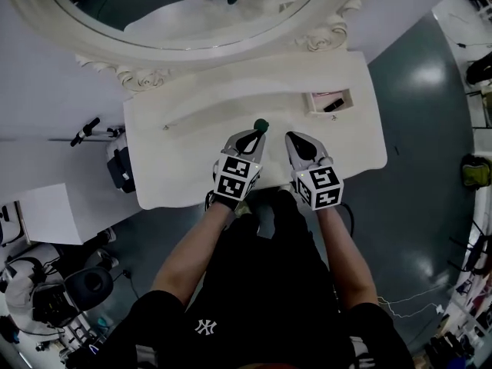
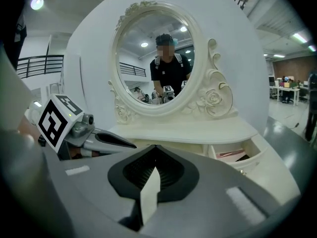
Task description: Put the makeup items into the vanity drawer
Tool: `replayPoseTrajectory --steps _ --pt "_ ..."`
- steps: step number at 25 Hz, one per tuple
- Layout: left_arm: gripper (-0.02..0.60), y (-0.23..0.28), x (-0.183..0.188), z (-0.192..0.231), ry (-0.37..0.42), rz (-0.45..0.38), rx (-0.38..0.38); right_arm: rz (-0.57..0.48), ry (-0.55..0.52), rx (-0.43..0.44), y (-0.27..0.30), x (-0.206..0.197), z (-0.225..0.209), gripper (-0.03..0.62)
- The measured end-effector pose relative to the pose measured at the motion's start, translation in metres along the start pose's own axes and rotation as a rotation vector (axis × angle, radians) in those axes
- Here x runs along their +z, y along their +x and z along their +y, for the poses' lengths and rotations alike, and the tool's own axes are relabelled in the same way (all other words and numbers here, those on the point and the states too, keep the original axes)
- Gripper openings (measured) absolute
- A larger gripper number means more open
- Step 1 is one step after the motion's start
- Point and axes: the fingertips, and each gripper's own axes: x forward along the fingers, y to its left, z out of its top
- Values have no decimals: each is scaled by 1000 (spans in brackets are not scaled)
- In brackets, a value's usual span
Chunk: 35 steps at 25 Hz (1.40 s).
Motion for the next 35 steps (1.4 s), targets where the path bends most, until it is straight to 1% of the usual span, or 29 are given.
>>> replayPoseTrajectory --steps 10,18,22,26,35 --pt "31 53 52 -54 63 -19 -86 -33 18 -72 -31 15 -71 26" --pt "32 104 85 -90 130 -12 -124 -52 50 -116 -54 20 -124 26" --pt "34 128 91 -104 155 12 -140 -61 67 -133 -61 22 -148 26" --pt "37 152 94 -107 172 46 -140 -59 80 -141 -63 23 -167 26" --pt "51 192 80 -108 213 150 -134 -49 117 -153 -62 18 -199 26"
